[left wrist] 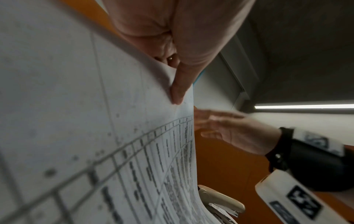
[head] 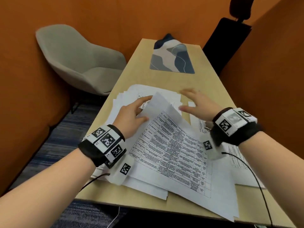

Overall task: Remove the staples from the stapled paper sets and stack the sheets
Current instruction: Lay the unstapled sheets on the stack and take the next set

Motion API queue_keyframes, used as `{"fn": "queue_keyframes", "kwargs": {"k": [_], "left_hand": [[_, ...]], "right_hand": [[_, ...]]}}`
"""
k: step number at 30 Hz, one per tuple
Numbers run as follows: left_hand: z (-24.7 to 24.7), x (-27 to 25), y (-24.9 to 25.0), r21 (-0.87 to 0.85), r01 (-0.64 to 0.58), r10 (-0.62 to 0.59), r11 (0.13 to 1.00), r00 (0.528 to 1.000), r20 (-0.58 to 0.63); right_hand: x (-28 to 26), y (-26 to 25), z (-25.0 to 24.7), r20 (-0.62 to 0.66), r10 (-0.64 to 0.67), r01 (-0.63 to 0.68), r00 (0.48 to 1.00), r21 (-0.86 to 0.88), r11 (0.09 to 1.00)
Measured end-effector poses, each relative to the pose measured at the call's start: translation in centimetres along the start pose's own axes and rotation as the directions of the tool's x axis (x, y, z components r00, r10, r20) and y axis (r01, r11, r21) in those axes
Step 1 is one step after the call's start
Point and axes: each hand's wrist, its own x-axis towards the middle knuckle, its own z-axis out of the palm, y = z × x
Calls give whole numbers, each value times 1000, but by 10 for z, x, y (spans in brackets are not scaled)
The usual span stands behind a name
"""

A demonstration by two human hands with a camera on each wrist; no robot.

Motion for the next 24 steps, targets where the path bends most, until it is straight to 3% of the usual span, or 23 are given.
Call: {"fn": "queue_keyframes", "kwargs": {"k": [2, 5, 8, 10, 13, 16, 20, 24], "left_hand": [[0, 0, 0, -22, -8, 7, 1000, 1000, -7], [-1, 1, -2, -7, -25, 25, 1000, 1000, -19], [-3, 1, -3, -9, -40, 40, 999, 999, -17], [-3, -1, -3, 2, -59, 59, 998, 998, -26], [-4, 0, -2, 30, -65, 66, 997, 997, -32], [-4, 2, -1, 72, -23, 22, 997, 1000, 7], [-3, 1, 4, 50, 24, -25, 998, 999, 22], [-4, 1, 7, -14, 41, -41, 999, 999, 2]], "right_hand": [[-4, -37, 4, -19, -113, 114, 993, 131, 985], [-10, -59, 19, -220, -53, 103, 974, 226, 969], [-15, -58, 33, -531, -34, 198, 847, 256, 946], [-18, -56, 40, -610, -61, 280, 790, 271, 921], [-24, -56, 42, -507, -116, 330, 854, 355, 875], [-23, -56, 42, -344, -81, 255, 936, 497, 829], [-12, -56, 37, -254, -29, 189, 967, 634, 750], [-6, -63, 26, -148, -141, 202, 979, 595, 778]]}}
